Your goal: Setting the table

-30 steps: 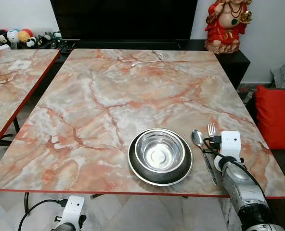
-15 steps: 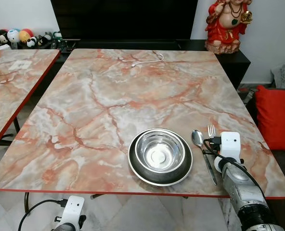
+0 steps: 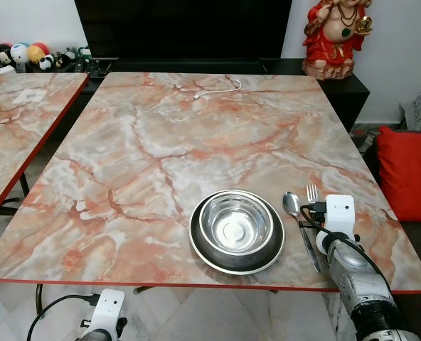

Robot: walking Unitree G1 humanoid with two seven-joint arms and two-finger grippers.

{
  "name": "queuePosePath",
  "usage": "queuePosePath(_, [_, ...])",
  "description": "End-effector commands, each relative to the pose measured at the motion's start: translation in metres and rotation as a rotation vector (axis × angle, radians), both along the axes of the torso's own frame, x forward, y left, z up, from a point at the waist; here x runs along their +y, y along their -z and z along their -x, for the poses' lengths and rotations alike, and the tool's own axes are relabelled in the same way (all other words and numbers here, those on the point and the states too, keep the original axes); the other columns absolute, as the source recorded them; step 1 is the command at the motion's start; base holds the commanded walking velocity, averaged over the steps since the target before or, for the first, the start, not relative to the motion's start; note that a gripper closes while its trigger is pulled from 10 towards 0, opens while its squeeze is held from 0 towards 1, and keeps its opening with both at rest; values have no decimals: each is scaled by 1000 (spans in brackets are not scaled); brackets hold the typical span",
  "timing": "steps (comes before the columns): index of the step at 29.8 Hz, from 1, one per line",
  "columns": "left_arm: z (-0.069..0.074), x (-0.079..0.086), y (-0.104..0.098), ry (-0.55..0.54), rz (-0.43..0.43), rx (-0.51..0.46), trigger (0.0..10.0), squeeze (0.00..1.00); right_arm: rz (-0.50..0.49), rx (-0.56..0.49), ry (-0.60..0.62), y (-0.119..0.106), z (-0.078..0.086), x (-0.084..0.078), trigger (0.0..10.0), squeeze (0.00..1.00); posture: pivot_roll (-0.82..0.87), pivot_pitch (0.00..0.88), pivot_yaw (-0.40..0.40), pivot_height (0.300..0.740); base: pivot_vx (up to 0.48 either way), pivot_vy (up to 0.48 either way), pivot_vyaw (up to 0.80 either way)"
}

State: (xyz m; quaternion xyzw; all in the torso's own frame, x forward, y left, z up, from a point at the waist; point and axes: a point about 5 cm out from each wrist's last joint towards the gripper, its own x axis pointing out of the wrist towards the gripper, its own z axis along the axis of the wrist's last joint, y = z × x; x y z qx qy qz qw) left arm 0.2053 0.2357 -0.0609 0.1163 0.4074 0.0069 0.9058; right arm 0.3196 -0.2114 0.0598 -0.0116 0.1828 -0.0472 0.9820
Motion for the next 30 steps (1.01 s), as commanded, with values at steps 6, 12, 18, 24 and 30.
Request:
queuePosePath(6, [5, 3, 3, -1, -6, 28, 10000, 0, 0, 46, 3, 8, 4, 0, 10000, 357, 45, 33, -6, 740, 0, 0, 0])
queuePosePath(12, [6, 2, 3, 0, -6, 30, 10000, 0, 6, 49, 6, 9, 4, -1, 10000, 247, 45, 33, -6, 740, 0, 0, 0])
queuePosePath(18, [6, 2, 3, 0, -5, 28, 10000, 0, 5, 51, 2, 9, 4, -1, 10000, 125, 44, 31, -6, 740, 0, 0, 0])
queuePosePath(24, [6, 2, 3, -1, -6, 29, 10000, 0, 5, 52, 4, 10, 4, -1, 10000, 804, 46, 30, -6, 740, 0, 0, 0])
queuePosePath(30, [6, 2, 3, -1, -6, 29, 10000, 0, 8, 54, 7, 10, 4, -1, 10000, 0, 46, 30, -6, 740, 0, 0, 0])
